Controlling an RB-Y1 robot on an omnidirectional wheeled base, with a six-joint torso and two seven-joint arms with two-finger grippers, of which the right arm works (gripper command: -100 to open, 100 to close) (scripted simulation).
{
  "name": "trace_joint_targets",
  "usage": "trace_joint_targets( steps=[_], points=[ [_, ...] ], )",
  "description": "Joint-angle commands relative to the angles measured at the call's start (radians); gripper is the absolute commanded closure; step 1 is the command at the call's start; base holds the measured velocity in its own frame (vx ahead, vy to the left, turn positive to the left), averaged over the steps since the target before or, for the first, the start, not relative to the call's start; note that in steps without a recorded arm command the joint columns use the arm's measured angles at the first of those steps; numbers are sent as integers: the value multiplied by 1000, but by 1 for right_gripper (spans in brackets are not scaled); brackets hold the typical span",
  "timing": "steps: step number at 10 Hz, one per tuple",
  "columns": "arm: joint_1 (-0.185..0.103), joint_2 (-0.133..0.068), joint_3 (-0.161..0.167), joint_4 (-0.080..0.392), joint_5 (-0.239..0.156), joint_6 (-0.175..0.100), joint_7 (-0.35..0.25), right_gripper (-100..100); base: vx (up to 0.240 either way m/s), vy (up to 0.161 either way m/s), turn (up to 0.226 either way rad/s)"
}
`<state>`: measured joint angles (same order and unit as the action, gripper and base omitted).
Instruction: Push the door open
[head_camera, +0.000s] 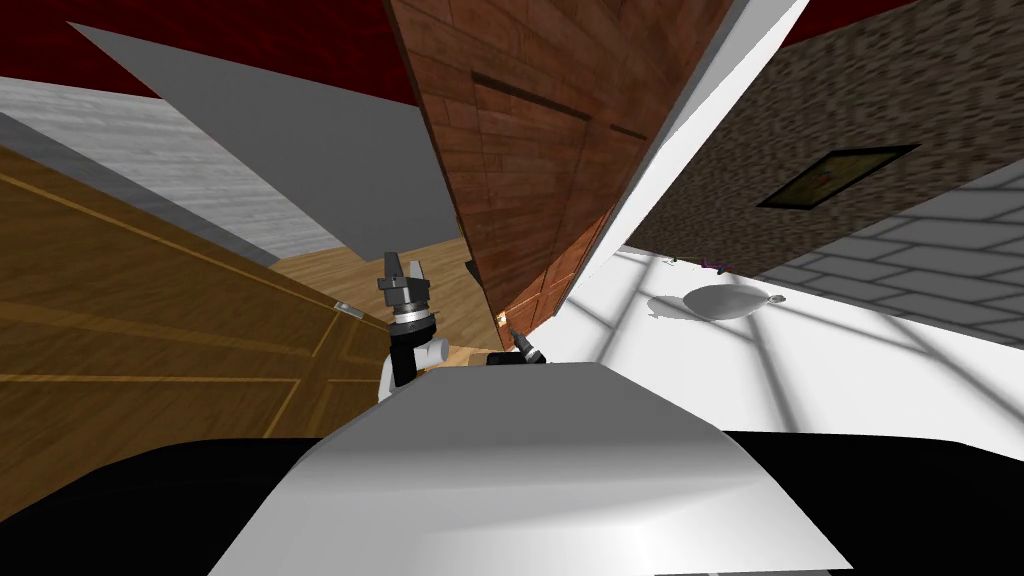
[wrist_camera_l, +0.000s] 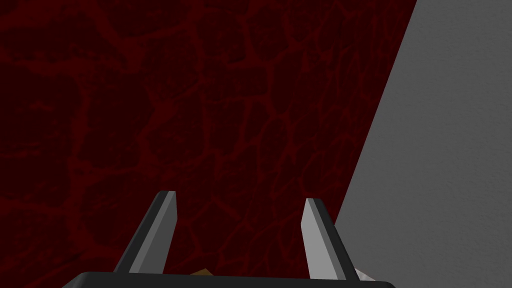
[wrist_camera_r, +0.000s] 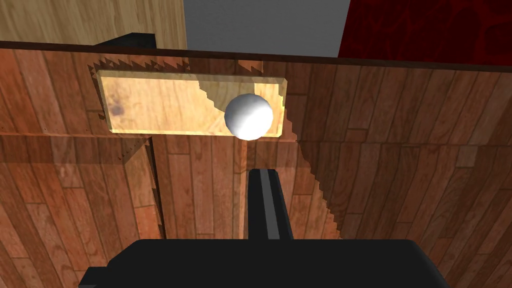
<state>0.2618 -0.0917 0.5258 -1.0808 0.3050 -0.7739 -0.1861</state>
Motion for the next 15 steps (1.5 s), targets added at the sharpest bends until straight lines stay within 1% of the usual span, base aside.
trace_joint_targets(
  steps=[1, 2, 3, 4, 5, 6, 9, 12, 13, 14, 15],
  points=[
    [0, 0, 0, 0, 0, 0, 0, 100, -7, -6, 0],
    [0, 0, 0, 0, 0, 0, 0, 100, 0, 0, 0],
    [8, 3, -19, -5, -10, 5, 9, -100, -142, 17, -192],
    [11, 6, -27, -7, -14, 6, 13, -100, -209, -2, -165],
    [8, 6, -21, -6, -10, 6, 10, -100, -83, -6, -19],
    [-2, 10, -26, 2, -14, 12, 14, -100, 58, 64, 41],
    [-18, 19, -33, 15, -18, 20, 18, -100, 155, 116, 27],
    [-38, 38, -41, 32, -24, 30, 22, -100, 158, 101, 34],
    [-37, 34, -41, 32, -23, 26, 21, -100, 68, 48, -5],
    [-37, 34, -41, 32, -23, 26, 21, 100, -8, -6, 2],
    [-37, 34, -41, 32, -23, 26, 21, 100, -28, -20, 3]
  ],
)
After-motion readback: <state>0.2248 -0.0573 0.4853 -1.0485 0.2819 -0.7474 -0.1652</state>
